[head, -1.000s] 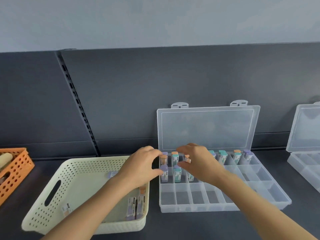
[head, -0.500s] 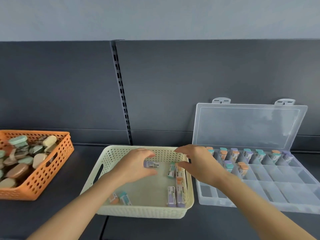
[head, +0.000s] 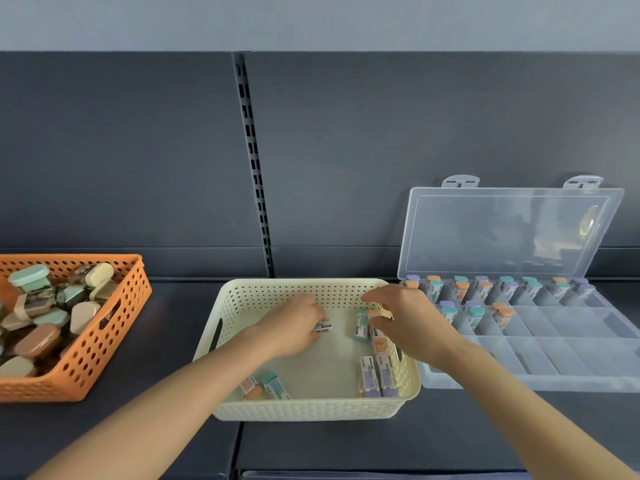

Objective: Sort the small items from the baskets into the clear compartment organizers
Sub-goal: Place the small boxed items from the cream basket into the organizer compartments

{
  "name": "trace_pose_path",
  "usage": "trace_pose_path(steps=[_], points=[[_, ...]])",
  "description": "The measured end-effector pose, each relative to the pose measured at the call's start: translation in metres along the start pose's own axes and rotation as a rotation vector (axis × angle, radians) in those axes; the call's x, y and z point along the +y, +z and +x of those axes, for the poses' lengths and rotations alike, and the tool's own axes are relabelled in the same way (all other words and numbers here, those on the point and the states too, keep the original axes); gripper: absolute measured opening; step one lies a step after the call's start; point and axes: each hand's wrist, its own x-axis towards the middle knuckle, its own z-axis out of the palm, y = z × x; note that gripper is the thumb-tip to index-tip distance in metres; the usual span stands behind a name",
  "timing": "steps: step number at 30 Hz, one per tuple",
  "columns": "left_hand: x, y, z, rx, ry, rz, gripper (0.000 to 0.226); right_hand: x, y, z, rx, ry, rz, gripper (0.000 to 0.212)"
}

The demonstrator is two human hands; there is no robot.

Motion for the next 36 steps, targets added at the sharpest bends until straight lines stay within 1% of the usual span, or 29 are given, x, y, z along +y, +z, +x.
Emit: trace_pose_path(steps=[2,4,8,12,14,16,19,22,24,27,30,32,34,36], points=[[-0.002,0.000,0.001,-0.007,0.010,-0.019,0.006,-0.001,0.001,0.000,0.000,0.009,-0.003,0.039],[-0.005,-0.004,-0.003,-0.056,0.032,-0.057,0.012,-0.002,0.002,0.001,-0.009,0.007,-0.008,0.038],[-0.012,-0.019,-0.022,-0.219,0.069,-0.152,0.021,-0.004,0.006,0.003,-0.063,-0.024,-0.017,0.038],[-0.023,-0.033,-0.041,-0.391,0.093,-0.296,0.026,-0.007,0.011,0.005,-0.108,-0.072,-0.041,0.038],[-0.024,-0.036,-0.048,-0.507,0.096,-0.321,0.027,-0.008,0.013,0.006,-0.123,-0.078,-0.042,0.038],[-0.023,-0.033,-0.051,-0.565,0.088,-0.327,0.028,-0.009,0.015,0.007,-0.134,-0.083,-0.043,0.039],[-0.022,-0.027,-0.052,-0.567,0.099,-0.270,0.031,-0.011,0.019,0.010,-0.165,-0.088,-0.053,0.038],[-0.023,-0.025,-0.052,-0.564,0.117,-0.198,0.026,-0.012,0.017,0.010,-0.180,-0.080,-0.048,0.039],[-0.023,-0.026,-0.052,-0.528,0.093,-0.203,0.023,-0.012,0.015,0.010,-0.170,-0.082,-0.050,0.039],[-0.022,-0.027,-0.054,-0.484,0.052,-0.229,0.027,-0.013,0.015,0.009,-0.199,-0.093,-0.057,0.039],[-0.020,-0.023,-0.057,-0.519,0.081,-0.169,0.034,-0.016,0.014,0.006,-0.340,-0.121,-0.131,0.041],[-0.021,-0.021,-0.058,-0.542,0.109,-0.130,0.033,-0.017,0.014,0.004,-0.483,-0.128,-0.255,0.047],[-0.021,-0.023,-0.058,-0.540,0.098,-0.123,0.031,-0.020,0.018,0.004,-0.616,-0.135,-0.425,0.052],[-0.019,-0.026,-0.058,-0.517,0.089,-0.132,0.028,-0.022,0.021,0.008,-0.692,-0.145,-0.513,0.049]])
